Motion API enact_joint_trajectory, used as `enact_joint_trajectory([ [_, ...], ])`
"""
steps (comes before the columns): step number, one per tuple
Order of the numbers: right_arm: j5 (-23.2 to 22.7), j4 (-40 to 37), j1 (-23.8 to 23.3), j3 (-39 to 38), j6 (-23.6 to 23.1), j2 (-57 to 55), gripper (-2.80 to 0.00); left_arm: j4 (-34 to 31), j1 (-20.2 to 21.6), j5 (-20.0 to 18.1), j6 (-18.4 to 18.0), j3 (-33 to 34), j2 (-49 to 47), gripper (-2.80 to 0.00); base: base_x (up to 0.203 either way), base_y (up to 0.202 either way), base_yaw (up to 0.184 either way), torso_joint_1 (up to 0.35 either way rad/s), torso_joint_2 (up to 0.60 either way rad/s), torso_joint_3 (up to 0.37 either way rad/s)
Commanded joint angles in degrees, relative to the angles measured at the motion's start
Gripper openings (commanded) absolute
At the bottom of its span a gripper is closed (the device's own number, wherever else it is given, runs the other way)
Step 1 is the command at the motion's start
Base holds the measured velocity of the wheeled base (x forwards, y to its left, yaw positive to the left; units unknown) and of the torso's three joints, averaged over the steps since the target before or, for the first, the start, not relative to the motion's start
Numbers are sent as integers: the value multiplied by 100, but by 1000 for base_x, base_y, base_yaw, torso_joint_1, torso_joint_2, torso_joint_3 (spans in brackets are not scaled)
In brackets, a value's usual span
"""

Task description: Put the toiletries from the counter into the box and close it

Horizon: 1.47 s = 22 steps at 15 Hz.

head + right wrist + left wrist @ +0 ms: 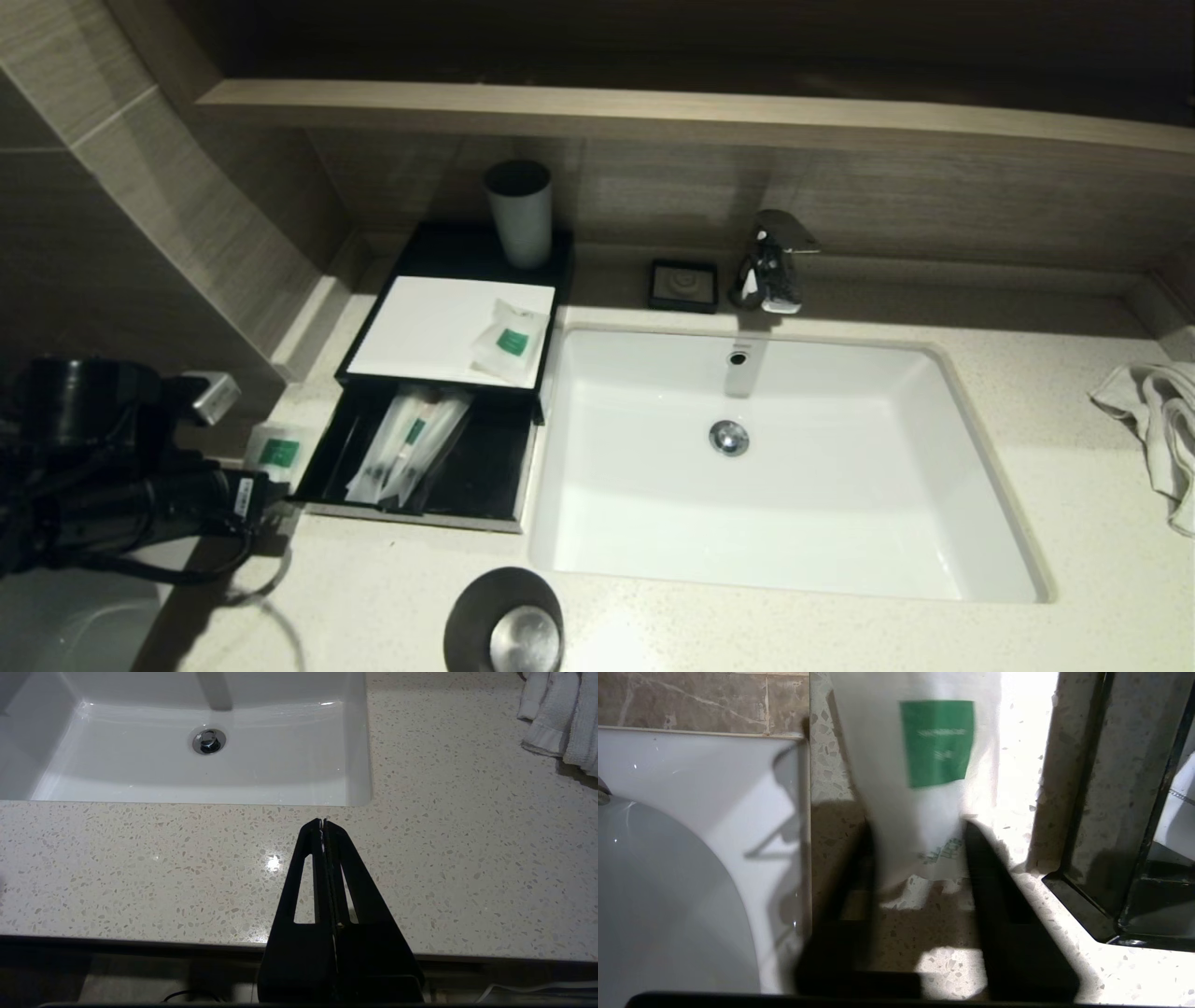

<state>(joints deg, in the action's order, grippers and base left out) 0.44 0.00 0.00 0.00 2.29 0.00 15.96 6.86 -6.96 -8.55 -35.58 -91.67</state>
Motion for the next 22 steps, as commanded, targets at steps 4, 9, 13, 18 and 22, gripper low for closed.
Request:
enact_joint_trajectory([
  [4,0,0,0,0,-1,-8,-280,21,1,2,-6,-19,40,-280,0,0,0,0,0,0],
  [9,0,0,0,0,-1,-2,-280,295,8,19,49,-81,148,-280,0,0,0,-5,0,1],
  [13,0,0,0,0,-1,-9,-280,644,52,-27,87,-63,398,-280,0,0,0,0,0,0],
  [18,0,0,0,0,-1,-9,-280,641,43,-355,327,-150,733,-280,0,0,0,0,0,0],
  [22,0,0,0,0,-1,-9,-280,646,34,-661,661,-286,893,-280,0,0,0,0,0,0],
])
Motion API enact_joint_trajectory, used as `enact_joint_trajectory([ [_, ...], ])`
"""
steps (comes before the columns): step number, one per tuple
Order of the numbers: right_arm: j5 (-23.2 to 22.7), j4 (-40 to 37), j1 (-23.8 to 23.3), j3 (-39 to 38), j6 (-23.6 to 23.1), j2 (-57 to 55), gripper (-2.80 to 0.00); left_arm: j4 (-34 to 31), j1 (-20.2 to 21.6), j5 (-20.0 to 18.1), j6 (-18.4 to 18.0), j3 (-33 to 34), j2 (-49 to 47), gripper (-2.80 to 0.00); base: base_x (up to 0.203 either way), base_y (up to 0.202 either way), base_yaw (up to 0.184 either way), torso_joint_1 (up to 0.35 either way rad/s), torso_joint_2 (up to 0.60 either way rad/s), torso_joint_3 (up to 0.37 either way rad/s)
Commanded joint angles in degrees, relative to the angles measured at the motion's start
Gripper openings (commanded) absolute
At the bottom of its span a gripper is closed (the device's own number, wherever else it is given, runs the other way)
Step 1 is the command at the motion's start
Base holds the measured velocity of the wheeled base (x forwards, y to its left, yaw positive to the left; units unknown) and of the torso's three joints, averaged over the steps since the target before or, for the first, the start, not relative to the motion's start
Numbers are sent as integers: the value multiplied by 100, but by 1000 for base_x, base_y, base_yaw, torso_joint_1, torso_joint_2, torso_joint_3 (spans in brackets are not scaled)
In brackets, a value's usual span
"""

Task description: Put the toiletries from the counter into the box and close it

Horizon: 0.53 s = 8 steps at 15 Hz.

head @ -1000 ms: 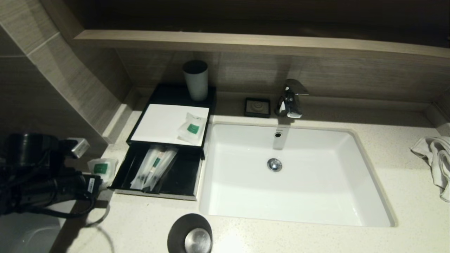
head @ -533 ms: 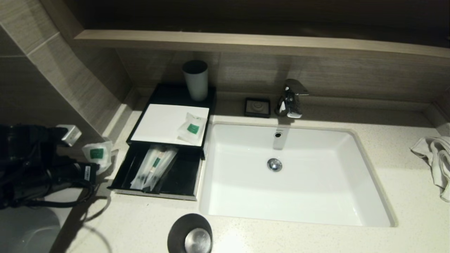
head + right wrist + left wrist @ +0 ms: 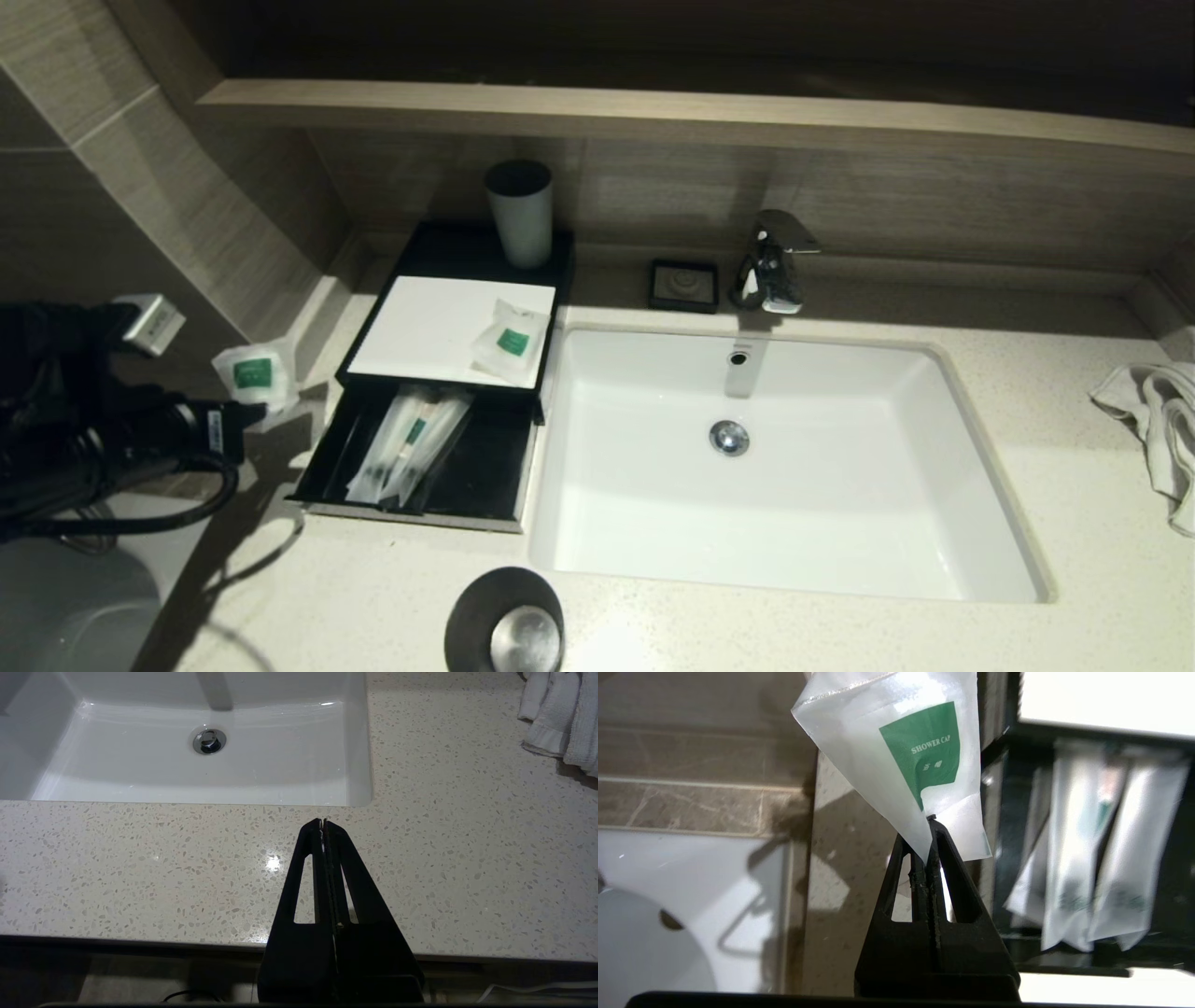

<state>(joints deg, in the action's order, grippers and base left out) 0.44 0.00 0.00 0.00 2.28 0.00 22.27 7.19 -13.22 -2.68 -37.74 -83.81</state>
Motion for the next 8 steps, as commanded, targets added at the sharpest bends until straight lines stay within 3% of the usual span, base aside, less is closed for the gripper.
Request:
enact_joint_trajectory([
  [1,0,0,0,0,1,-9,-280,4,-1,-68,162,-114,172,-280,0,0,0,0,0,0],
  [4,0,0,0,0,1,-9,-280,-10,-204,-162,206,-112,317,-280,0,0,0,0,0,0],
  [8,0,0,0,0,1,-9,-280,-32,-990,-134,417,-119,445,-280,0,0,0,0,0,0],
])
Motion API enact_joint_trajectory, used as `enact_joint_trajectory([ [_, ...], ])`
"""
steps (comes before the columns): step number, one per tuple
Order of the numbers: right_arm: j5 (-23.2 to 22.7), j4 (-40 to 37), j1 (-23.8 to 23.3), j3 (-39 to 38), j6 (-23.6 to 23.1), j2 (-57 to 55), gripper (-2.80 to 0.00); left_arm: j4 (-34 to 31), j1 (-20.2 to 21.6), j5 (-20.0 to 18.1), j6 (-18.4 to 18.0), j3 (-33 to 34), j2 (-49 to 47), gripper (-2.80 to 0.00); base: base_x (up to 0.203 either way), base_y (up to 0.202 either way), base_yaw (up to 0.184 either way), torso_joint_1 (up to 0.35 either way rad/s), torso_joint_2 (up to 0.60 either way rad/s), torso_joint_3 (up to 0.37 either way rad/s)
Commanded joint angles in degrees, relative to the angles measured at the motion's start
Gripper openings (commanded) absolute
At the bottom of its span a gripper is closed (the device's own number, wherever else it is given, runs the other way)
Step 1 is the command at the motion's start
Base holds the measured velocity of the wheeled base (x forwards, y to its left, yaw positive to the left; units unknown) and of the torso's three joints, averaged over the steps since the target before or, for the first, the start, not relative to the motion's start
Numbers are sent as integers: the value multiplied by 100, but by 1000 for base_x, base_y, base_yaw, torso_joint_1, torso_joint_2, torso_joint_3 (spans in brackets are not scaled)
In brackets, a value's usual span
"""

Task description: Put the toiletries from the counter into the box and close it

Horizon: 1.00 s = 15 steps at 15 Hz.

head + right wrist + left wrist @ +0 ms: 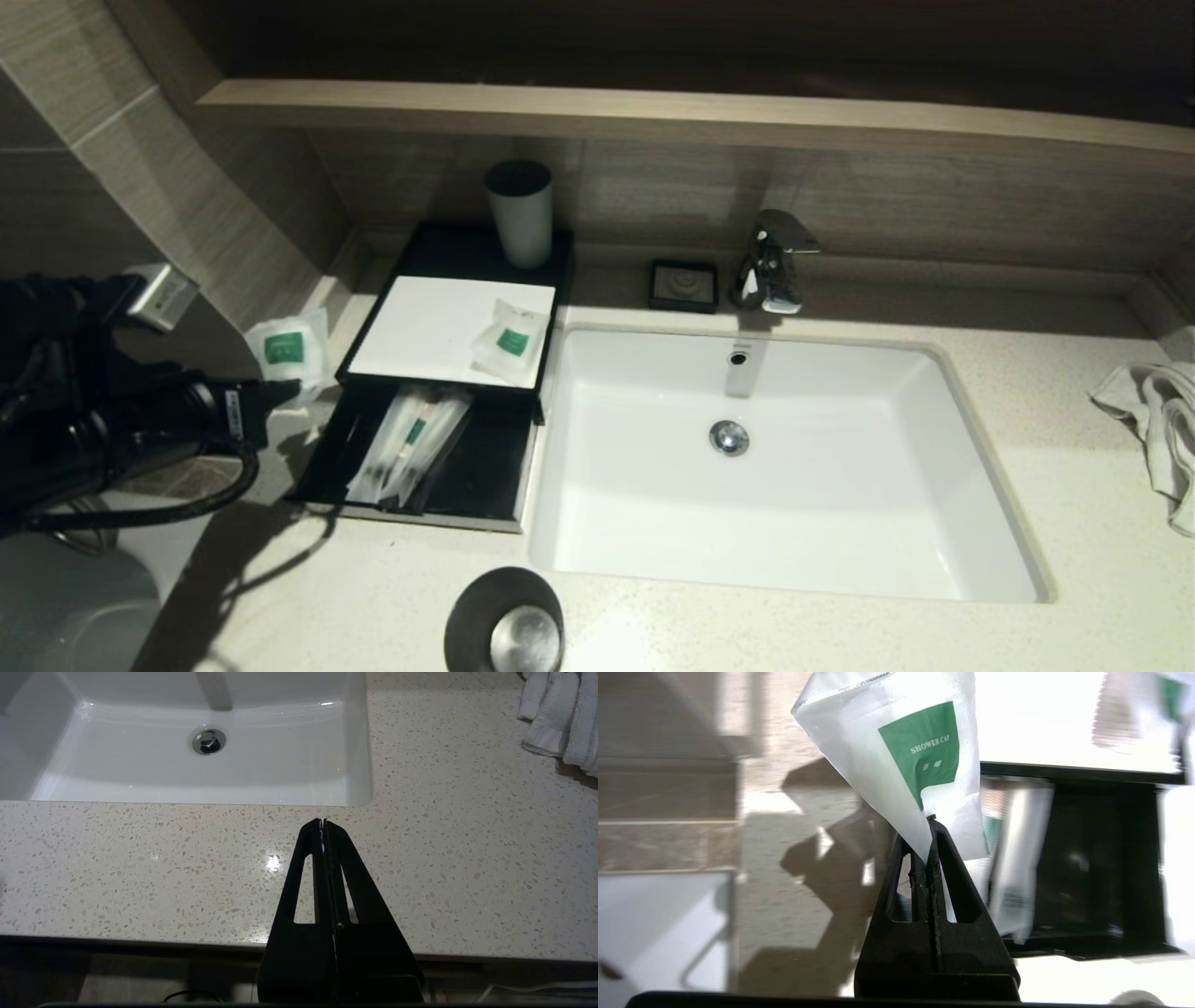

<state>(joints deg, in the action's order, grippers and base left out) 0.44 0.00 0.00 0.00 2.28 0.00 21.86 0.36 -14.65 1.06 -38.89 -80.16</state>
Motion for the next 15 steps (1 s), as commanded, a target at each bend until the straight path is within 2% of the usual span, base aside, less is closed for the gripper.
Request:
enact_joint_trajectory([
  [1,0,0,0,0,1,-9,-280,-15,-478,29,100,-5,92,-280,0,0,0,0,0,0],
  [4,0,0,0,0,1,-9,-280,-305,-889,68,255,-68,136,-280,0,0,0,0,0,0],
  [6,0,0,0,0,1,-5,-280,-838,-1198,183,369,-247,171,-280,0,0,0,0,0,0],
  [9,0,0,0,0,1,0,-280,-1491,-1699,569,702,-689,132,-280,0,0,0,0,0,0],
  [13,0,0,0,0,1,0,-280,-2469,-2396,1111,912,-1057,30,-280,0,0,0,0,0,0],
  [15,0,0,0,0,1,0,-280,-2968,-2666,1262,1136,-1326,-108,-280,0,0,0,0,0,0],
])
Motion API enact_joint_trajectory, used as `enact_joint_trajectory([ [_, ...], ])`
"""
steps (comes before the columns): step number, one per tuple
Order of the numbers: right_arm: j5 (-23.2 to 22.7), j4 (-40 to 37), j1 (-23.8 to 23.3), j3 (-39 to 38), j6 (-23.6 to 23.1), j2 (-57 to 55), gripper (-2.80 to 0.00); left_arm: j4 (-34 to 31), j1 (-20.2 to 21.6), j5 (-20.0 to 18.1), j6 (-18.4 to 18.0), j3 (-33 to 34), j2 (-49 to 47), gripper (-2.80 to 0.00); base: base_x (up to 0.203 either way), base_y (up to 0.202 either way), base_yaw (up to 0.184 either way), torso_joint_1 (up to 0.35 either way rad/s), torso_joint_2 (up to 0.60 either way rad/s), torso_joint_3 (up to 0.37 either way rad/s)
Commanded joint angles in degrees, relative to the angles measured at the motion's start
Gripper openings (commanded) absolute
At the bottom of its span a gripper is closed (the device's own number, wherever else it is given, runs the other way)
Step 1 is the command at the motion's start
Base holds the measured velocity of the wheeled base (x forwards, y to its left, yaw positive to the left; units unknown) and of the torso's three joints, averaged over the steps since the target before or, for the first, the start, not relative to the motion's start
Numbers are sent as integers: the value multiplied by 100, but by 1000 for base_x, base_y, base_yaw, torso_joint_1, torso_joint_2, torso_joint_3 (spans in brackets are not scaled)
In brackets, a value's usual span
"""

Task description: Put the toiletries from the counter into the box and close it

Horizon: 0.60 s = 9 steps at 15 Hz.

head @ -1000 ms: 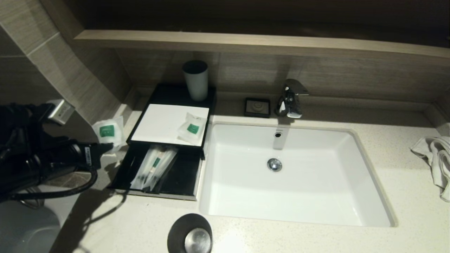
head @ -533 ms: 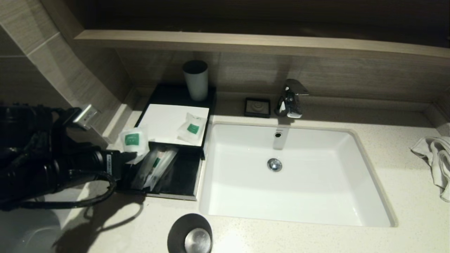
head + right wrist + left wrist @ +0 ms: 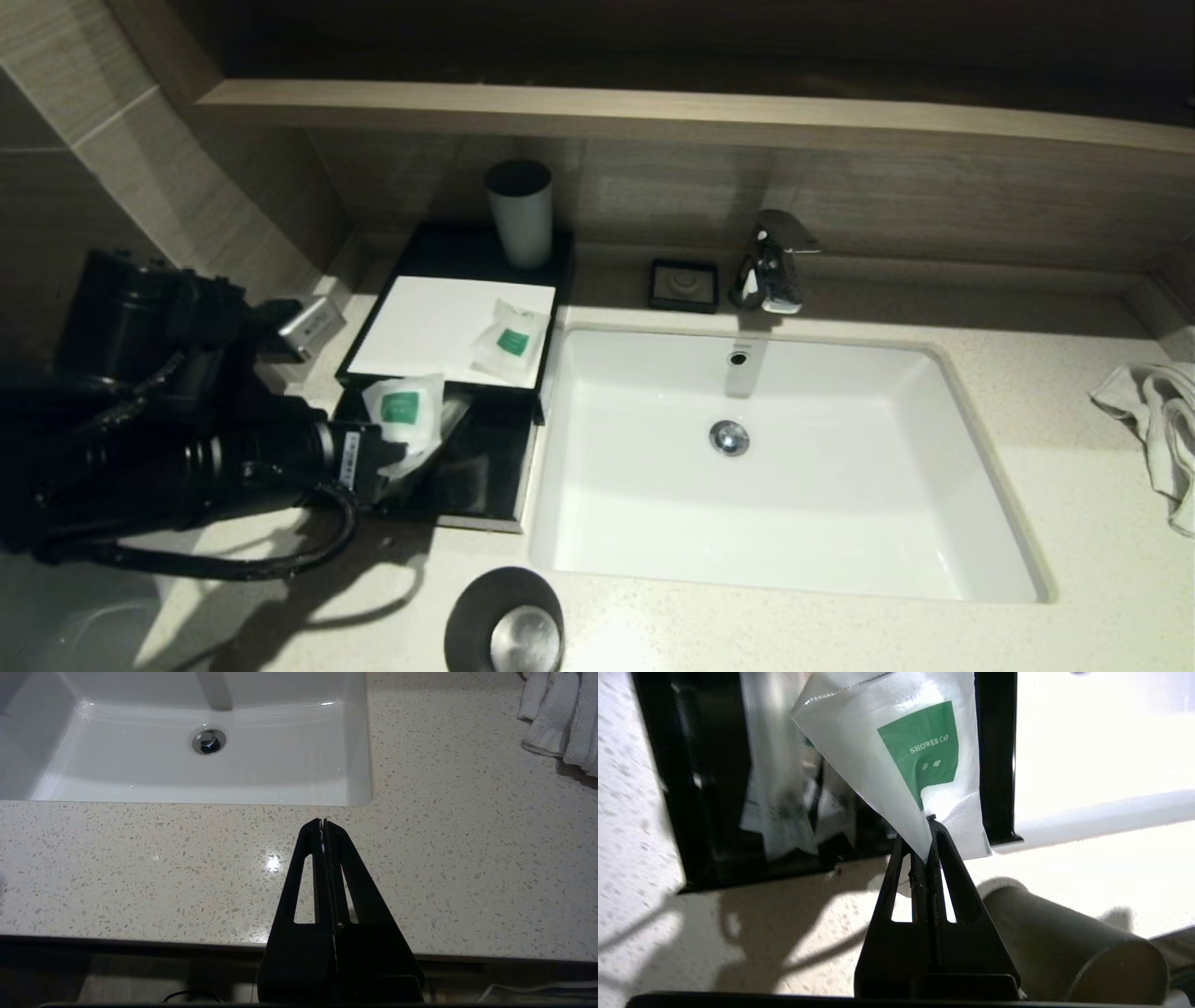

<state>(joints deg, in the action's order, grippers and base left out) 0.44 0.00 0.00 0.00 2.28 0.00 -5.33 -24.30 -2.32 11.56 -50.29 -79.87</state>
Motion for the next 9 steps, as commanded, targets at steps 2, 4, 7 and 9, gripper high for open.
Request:
enact_joint_trajectory([
  [2,0,0,0,0,1,0,-280,-522,-280,38,236,-449,-303,-280,0,0,0,0,0,0],
  [4,0,0,0,0,1,0,-280,-685,-286,39,283,-640,-478,-280,0,0,0,0,0,0],
  [7,0,0,0,0,1,0,-280,-903,-286,39,431,-849,-643,-280,0,0,0,0,0,0],
  [9,0,0,0,0,1,0,-280,-1107,-277,39,569,-1023,-725,-280,0,0,0,0,0,0],
])
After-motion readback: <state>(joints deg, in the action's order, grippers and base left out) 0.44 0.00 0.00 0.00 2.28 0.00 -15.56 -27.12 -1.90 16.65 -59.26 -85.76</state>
